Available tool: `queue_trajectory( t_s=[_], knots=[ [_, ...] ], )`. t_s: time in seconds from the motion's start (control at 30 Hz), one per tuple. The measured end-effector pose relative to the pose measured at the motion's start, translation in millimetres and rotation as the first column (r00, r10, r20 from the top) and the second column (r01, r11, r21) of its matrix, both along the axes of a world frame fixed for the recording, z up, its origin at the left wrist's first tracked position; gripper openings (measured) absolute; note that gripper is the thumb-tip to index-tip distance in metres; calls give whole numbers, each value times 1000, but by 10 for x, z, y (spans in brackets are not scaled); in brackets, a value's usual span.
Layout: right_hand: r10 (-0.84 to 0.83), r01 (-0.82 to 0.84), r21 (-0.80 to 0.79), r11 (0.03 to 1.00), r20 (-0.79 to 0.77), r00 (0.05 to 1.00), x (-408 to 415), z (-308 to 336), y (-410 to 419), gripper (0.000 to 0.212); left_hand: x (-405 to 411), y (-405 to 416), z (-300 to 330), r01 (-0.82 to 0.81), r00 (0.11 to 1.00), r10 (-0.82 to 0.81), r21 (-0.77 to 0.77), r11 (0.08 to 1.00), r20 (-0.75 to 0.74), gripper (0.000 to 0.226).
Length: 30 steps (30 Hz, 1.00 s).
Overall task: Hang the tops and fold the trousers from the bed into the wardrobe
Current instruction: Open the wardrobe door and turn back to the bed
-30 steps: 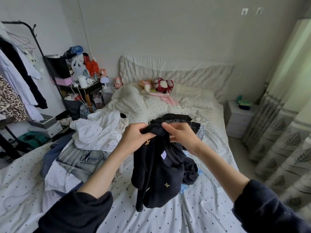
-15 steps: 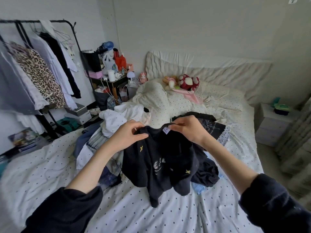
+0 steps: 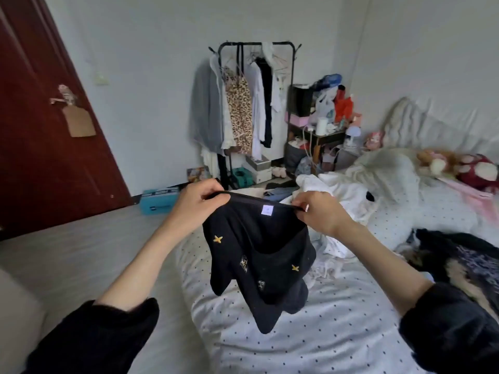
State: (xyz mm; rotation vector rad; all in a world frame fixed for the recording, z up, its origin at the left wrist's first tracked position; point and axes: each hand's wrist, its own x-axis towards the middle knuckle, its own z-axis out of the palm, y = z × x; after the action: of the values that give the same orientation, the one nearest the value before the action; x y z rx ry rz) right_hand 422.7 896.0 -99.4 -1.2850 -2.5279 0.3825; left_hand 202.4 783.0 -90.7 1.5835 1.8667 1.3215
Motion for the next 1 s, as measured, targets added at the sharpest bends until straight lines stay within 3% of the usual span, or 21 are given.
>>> queue_trajectory(
  t_s=[0.2,0.33,0.47,0.53,0.7,0.9,1.0],
  knots=[
    [318,-321,-4,947,-129,939,-1209,-40,-418,19,-759,-1115,-54,-282,956,264,-149,948,-130,24],
    [514,-518,-79,852,-64,855,-1910,-350,-911,19,-1088,-2193,-293,-548,836,516,-222,806,-188,22],
    [716,-717,-95,690,-55,696,-2415,-524,-1563,18,-1092,-3106,-402,-711,703,681,-258,655,-207,17],
    [756,-765,-71,640,-116,644,-2676,-493,-1937,22,-1079,-3529,-405,-810,584,768,-260,526,-263,20],
    [816,-837,-53,545,-196,544,-3290,-325,-2891,20,-1067,-4583,-394,-969,180,885,-232,84,-430,12],
    [950,-977,-84,194,-231,208,-3892,-178,-4398,16,-1002,-5976,-470,-916,-51,879,-329,-230,-474,7],
    [942,-978,-197,61,-312,122,-4113,-167,-5039,18,-1017,-6589,-526,-878,-179,892,-342,-335,-415,3]
  ],
)
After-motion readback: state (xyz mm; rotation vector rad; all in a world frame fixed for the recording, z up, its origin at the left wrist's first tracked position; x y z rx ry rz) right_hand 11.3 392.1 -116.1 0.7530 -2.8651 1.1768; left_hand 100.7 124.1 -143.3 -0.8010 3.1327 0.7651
